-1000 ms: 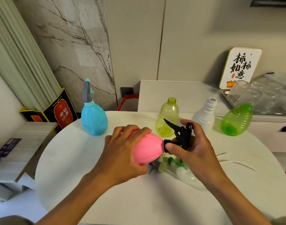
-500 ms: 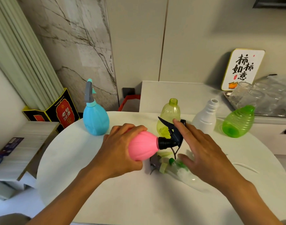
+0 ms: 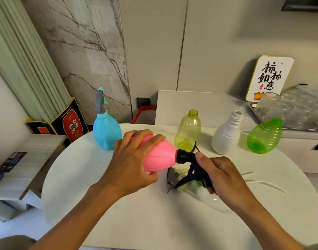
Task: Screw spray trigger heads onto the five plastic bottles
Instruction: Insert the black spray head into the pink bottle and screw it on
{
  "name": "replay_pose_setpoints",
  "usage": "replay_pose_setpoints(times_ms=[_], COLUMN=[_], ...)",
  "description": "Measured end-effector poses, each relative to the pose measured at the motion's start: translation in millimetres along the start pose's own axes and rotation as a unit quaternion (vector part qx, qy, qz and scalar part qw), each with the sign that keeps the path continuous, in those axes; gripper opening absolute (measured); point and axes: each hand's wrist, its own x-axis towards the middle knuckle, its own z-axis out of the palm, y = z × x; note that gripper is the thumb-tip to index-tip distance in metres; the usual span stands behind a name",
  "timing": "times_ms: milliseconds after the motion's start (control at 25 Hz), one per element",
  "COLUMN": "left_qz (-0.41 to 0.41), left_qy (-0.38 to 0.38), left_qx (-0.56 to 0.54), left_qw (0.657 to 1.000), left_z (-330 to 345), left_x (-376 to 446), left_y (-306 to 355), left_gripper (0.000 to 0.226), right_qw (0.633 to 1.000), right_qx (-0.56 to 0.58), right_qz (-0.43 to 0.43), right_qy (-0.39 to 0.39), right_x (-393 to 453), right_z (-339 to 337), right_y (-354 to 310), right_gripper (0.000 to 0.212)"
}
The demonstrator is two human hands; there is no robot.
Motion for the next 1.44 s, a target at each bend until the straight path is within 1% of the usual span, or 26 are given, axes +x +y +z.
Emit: replay_pose_setpoints(times_ms=[80,120,160,200,240,280,320,360,400,480,560,640,680,720,760,840,880,920,960,1080,1200,1240,1320,1360,1400,1440], left_qz=[0.017,0.018,0.012,-0.001,-0.018,-0.043,-0.074,-0.1,-0.119,-0.135,-0.123,-0.106,-0.1,-0.101,-0.109,-0.135,-0.148,-0.156,-0.155,-0.128,-0.109,-0.101,-0.083,-0.081,-0.087,-0.102], left_qy=[0.024,0.024,0.014,-0.001,-0.021,-0.052,-0.096,-0.152,-0.207,-0.288,-0.338,-0.385,-0.4,-0.402,-0.388,-0.33,-0.305,-0.292,-0.292,-0.315,-0.354,-0.37,-0.389,-0.389,-0.378,-0.354], left_qx=[0.027,0.026,0.015,-0.002,-0.032,-0.088,-0.17,-0.266,-0.348,-0.449,-0.516,-0.568,-0.588,-0.597,-0.596,-0.576,-0.568,-0.567,-0.572,-0.595,-0.632,-0.642,-0.662,-0.668,-0.666,-0.65], left_qw=[0.999,0.999,1.0,1.0,0.999,0.994,0.978,0.947,0.907,0.835,0.777,0.719,0.696,0.687,0.694,0.736,0.75,0.754,0.751,0.728,0.681,0.665,0.635,0.629,0.637,0.664], left_z=[1,2,2,1,2,1,0,-1,-2,-3,-3,-2,-3,-1,2,11,14,16,17,13,13,14,15,14,14,14], left_x=[0,0,0,2,3,5,6,7,6,5,3,1,0,-2,-4,-8,-9,-9,-9,-10,-11,-11,-12,-12,-12,-11], left_y=[-1,-1,1,2,2,2,2,3,5,11,16,17,18,20,22,29,33,35,36,35,35,36,36,36,36,36], left_gripper=[0.095,0.096,0.096,0.095,0.094,0.093,0.092,0.091,0.087,0.077,0.068,0.059,0.056,0.056,0.059,0.068,0.07,0.071,0.071,0.079,0.091,0.093,0.087,0.082,0.08,0.078], right_qw=[0.985,0.968,0.951,0.945,0.954,0.97,0.98,0.982,0.977,0.944,0.908,0.879,0.869,0.871,0.881,0.906,0.912,0.914,0.913,0.886,0.852,0.845,0.833,0.833,0.843,0.862], right_qx=[0.111,0.174,0.224,0.238,0.218,0.18,0.168,0.18,0.21,0.314,0.396,0.449,0.463,0.46,0.446,0.407,0.398,0.396,0.398,0.422,0.455,0.46,0.468,0.468,0.461,0.445], right_qz=[0.124,0.172,0.2,0.209,0.192,0.154,0.102,0.056,0.015,-0.042,-0.056,-0.045,-0.045,-0.049,-0.054,-0.064,-0.061,-0.055,-0.049,-0.043,-0.06,-0.066,-0.073,-0.073,-0.07,-0.065], right_qy=[-0.042,-0.062,-0.076,-0.078,-0.07,-0.049,-0.032,-0.031,-0.045,-0.09,-0.123,-0.156,-0.168,-0.166,-0.15,-0.094,-0.072,-0.066,-0.08,-0.189,-0.252,-0.266,-0.287,-0.286,-0.268,-0.232], right_x=[-2,-3,-3,-1,1,4,7,8,10,11,11,11,10,10,10,11,11,11,11,7,5,5,4,4,4,4], right_z=[6,7,7,5,3,1,-1,-2,-3,-2,1,2,2,3,3,4,3,2,0,-6,-9,-8,-8,-9,-9,-9], right_y=[-3,-6,-6,-5,-1,1,3,3,5,6,6,5,5,5,4,2,2,2,1,-1,-3,-3,-5,-5,-6,-7], right_gripper=[0.063,0.063,0.063,0.064,0.061,0.05,0.031,0.021,0.028,0.042,0.049,0.057,0.056,0.051,0.045,0.034,0.033,0.035,0.038,0.049,0.04,0.038,0.039,0.039,0.039,0.038])
